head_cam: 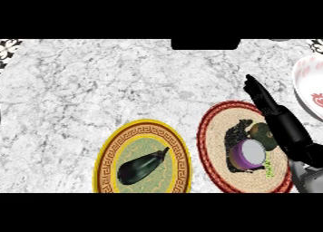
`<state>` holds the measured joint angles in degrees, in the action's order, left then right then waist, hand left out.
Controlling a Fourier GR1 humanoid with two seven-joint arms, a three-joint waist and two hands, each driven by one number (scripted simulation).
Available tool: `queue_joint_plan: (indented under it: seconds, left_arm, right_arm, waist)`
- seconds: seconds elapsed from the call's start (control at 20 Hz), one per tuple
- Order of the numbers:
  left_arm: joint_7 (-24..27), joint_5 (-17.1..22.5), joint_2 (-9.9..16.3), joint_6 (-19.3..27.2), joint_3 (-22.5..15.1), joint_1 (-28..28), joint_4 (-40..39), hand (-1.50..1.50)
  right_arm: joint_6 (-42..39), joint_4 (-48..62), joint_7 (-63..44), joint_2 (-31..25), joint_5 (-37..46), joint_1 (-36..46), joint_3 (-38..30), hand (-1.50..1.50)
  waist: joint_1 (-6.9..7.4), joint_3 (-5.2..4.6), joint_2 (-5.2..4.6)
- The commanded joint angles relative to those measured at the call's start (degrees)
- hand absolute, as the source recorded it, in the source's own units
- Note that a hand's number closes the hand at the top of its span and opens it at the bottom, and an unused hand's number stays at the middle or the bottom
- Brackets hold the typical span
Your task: Pick the squash from the placemat and place it in the bowl
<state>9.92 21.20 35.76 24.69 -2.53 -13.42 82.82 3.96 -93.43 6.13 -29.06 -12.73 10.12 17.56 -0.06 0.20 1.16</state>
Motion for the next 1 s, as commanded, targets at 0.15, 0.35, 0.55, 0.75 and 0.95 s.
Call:
queue_joint_plan:
  seconds: [0.15, 0.35, 0.55, 0.75, 0.95]
  left_arm:
    - [-4.58, -0.92, -6.53, -3.15, -8.93, 1.59, 2.94, 0.0]
    - [-6.03, -0.32, -10.5, -4.23, -13.79, 3.59, 1.58, 0.0]
    - [-8.4, -0.61, -10.88, -4.63, -15.64, 3.57, 4.2, 0.0]
    - [-8.12, -3.49, -15.21, -2.93, -17.07, 0.17, -0.09, 0.0]
    - [-12.94, -4.67, -13.65, -3.58, -17.1, 2.62, 6.13, 0.0]
  right_arm:
    - [-2.91, 0.02, -1.81, -1.73, 2.8, -6.77, 3.01, 1.5]
    - [12.08, 3.63, -0.03, -6.96, 17.02, -5.29, -4.26, 1.5]
    - [17.51, 0.05, 15.58, 8.85, 5.93, -15.45, -6.21, -1.5]
    - [18.04, -5.82, 24.76, 9.02, 8.15, -21.36, -7.08, -1.5]
    - [18.82, -13.48, 21.44, 4.77, 8.96, -27.83, -12.55, -1.5]
  waist:
    - [-0.81, -0.19, -1.09]
    - [-4.95, -0.27, -0.84]
    - [-3.04, 0.16, -0.73]
    - [-1.64, -0.18, -1.05]
    - [-0.64, -0.2, -0.97]
